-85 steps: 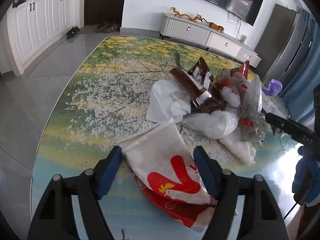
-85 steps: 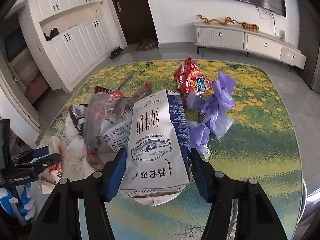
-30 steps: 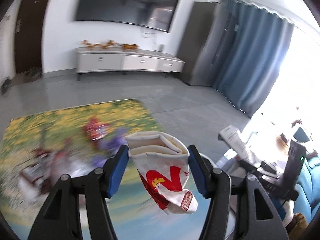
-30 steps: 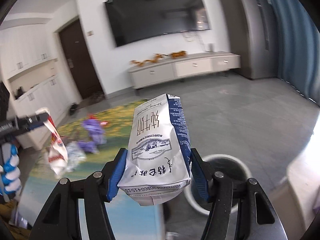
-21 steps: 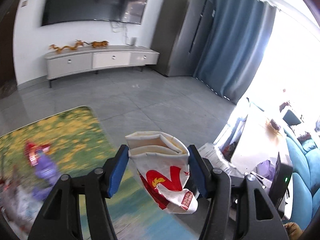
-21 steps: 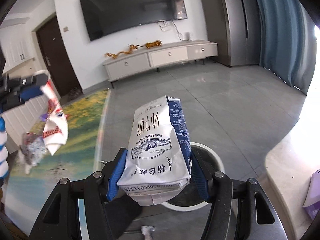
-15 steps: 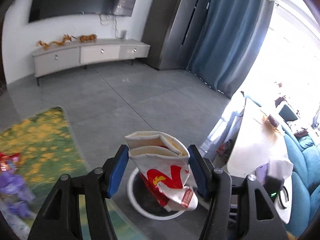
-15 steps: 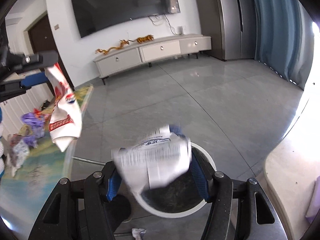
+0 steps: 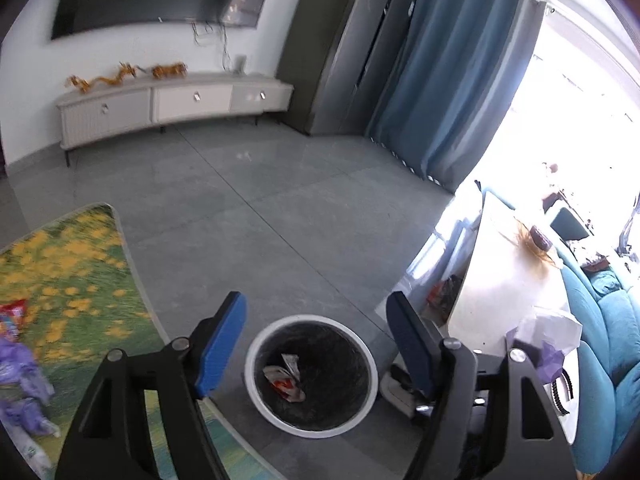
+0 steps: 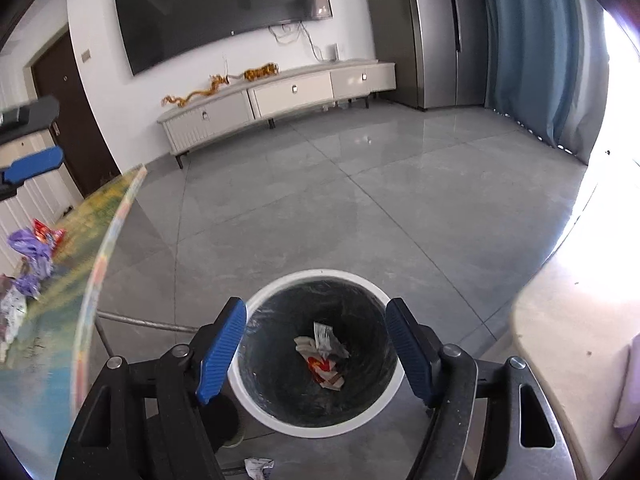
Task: Collect trash
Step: 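Return both grippers to the trash pile on the table, then grasp the brown wrapper with left gripper while right gripper grasps clear plastic bag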
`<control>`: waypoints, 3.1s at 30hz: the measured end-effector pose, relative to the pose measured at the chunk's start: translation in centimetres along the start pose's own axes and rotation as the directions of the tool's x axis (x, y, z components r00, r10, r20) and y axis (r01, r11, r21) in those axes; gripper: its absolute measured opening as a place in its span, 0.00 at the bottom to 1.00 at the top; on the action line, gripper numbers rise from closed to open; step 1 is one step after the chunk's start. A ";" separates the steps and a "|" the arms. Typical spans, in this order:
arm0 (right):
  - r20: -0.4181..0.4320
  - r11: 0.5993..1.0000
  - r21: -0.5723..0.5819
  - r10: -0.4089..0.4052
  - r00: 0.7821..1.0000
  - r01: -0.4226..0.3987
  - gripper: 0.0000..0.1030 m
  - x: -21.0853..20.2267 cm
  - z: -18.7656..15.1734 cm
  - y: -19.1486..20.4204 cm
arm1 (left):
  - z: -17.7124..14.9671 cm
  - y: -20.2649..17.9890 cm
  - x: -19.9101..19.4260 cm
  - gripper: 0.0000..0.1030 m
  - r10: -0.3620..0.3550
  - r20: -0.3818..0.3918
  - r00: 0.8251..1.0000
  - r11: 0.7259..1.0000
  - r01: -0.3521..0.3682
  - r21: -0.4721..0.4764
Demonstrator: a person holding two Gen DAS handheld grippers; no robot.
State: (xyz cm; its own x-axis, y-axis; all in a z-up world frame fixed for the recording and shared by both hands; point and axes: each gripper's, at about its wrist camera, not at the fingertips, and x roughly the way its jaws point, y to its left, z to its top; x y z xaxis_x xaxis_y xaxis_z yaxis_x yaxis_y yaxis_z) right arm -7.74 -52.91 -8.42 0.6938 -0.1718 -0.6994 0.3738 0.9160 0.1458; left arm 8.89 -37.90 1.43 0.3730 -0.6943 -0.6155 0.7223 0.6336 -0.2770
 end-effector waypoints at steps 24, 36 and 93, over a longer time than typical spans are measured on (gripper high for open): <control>0.410 0.965 -0.215 0.231 0.882 -0.153 1.00 -18.4 7.3 18.5 | -6.7 15.0 -29.3 0.69 0.421 0.233 0.877 0.906 -0.394 -0.154; 0.202 0.867 -0.336 0.448 0.871 -0.368 1.00 -13.0 6.6 28.7 | -12.3 26.4 -34.1 0.69 0.546 0.116 0.830 0.805 -0.481 -0.348; -0.274 0.620 -0.474 0.571 0.774 -0.625 0.12 -8.3 -2.1 41.9 | -14.1 29.4 -34.0 0.07 0.365 0.122 0.923 0.867 -0.289 -0.406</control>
State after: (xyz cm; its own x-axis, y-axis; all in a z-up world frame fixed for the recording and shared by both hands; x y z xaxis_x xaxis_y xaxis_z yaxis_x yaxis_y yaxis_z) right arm 0.87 -12.30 2.00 0.5820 0.4895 -0.6493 -0.4936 0.8473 0.1962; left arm 9.26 9.18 3.85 0.6790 -0.4516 -0.5788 0.2821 0.8884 -0.3622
